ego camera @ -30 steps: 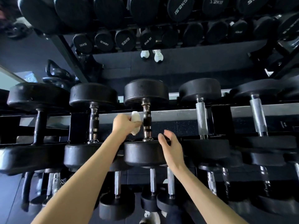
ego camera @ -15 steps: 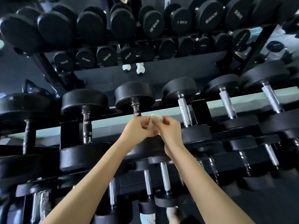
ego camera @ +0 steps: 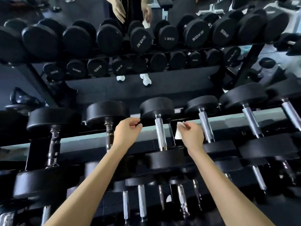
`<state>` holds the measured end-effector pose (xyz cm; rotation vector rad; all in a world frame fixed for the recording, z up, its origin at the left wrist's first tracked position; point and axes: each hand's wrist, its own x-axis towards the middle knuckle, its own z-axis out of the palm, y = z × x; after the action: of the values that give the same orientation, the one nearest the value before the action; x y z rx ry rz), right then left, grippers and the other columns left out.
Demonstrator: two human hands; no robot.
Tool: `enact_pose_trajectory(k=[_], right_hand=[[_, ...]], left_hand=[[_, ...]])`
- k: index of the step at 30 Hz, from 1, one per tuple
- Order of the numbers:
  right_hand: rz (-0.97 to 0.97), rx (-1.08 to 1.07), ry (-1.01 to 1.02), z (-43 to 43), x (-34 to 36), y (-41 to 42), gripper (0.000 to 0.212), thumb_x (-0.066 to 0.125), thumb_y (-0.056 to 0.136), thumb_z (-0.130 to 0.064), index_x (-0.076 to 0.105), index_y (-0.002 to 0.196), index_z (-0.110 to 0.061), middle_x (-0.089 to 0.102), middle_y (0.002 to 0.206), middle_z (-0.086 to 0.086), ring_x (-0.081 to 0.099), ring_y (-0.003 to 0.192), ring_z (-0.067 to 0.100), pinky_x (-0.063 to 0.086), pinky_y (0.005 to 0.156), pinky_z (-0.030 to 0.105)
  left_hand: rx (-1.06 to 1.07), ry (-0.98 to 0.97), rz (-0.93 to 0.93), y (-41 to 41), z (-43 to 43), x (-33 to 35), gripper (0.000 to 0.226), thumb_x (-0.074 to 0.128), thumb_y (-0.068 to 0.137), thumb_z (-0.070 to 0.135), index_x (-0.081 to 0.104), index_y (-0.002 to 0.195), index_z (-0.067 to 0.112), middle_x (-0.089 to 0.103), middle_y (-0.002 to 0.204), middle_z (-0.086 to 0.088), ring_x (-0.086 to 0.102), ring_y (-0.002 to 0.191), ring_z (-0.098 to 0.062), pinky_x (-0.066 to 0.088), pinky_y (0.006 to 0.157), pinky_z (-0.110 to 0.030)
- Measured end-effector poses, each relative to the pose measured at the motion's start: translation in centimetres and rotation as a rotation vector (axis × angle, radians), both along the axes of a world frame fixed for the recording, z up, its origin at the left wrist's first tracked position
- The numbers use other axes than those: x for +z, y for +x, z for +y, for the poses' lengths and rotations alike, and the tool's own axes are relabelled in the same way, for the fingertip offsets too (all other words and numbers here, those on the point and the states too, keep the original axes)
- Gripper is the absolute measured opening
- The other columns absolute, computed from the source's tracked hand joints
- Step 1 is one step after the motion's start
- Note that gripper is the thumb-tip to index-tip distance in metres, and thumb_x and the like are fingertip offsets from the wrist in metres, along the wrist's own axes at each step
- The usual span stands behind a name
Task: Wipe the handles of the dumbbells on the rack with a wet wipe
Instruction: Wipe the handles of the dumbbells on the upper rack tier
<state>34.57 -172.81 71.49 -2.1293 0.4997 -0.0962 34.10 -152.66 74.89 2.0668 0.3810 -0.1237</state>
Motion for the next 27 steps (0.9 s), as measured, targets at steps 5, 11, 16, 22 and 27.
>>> enact_pose_trajectory(k=[5, 11, 16, 22, 27], right_hand=[[0.042, 0.161, -0.113, 0.9, -3.2, 4.6, 0.029, 0.052, 0.088, -0.018, 0.056, 0.063, -0.001, 0.061, 0.065, 0.014, 0.05, 0.062, 0.024, 0.031, 0.055, 0.027], [0.19, 0.425, 0.176, 3.5, -5.6, 3.4, 0.038, 0.043, 0.098, -0.036, 0.065, 0.096, -0.005, 0.065, 0.086, 0.009, 0.06, 0.082, 0.021, 0.037, 0.067, 0.024], [0.147, 0.138, 0.373, 3.3, -6.3, 4.5, 0.023, 0.07, 0.083, -0.024, 0.067, 0.097, -0.007, 0.067, 0.082, -0.001, 0.061, 0.079, 0.015, 0.046, 0.073, 0.024], [0.234, 0.164, 0.229, 3.9, -7.1, 5.3, 0.024, 0.068, 0.084, -0.027, 0.069, 0.092, -0.005, 0.062, 0.073, -0.002, 0.055, 0.075, 0.014, 0.032, 0.056, 0.015], [0.21, 0.196, 0.039, 4.7, -7.5, 5.3, 0.028, 0.06, 0.09, -0.03, 0.065, 0.097, -0.003, 0.07, 0.09, 0.009, 0.064, 0.085, 0.023, 0.041, 0.068, 0.025]], left_hand=[[0.099, 0.155, -0.076, 3.9, -3.6, 0.1, 0.027, 0.057, 0.092, 0.025, 0.065, 0.117, 0.019, 0.066, 0.114, 0.004, 0.058, 0.08, 0.001, 0.038, 0.065, -0.005], [0.075, 0.299, -0.075, 7.0, -5.7, -0.5, 0.037, 0.054, 0.093, 0.035, 0.056, 0.129, 0.026, 0.053, 0.137, 0.004, 0.044, 0.13, -0.011, 0.033, 0.096, -0.021], [-0.039, 0.382, 0.072, 8.9, -6.2, -1.6, 0.057, 0.05, 0.091, 0.052, 0.038, 0.142, 0.031, 0.036, 0.151, -0.005, 0.027, 0.142, -0.019, 0.03, 0.11, -0.035], [-0.055, 0.247, 0.199, 10.8, -6.1, -2.8, 0.072, 0.052, 0.086, 0.059, 0.024, 0.148, 0.033, 0.036, 0.15, -0.004, 0.037, 0.136, -0.023, 0.037, 0.102, -0.032], [-0.015, 0.125, 0.156, 11.7, -5.6, -3.4, 0.068, 0.064, 0.083, 0.05, 0.037, 0.143, 0.033, 0.044, 0.144, 0.003, 0.046, 0.126, -0.018, 0.036, 0.089, -0.021]])
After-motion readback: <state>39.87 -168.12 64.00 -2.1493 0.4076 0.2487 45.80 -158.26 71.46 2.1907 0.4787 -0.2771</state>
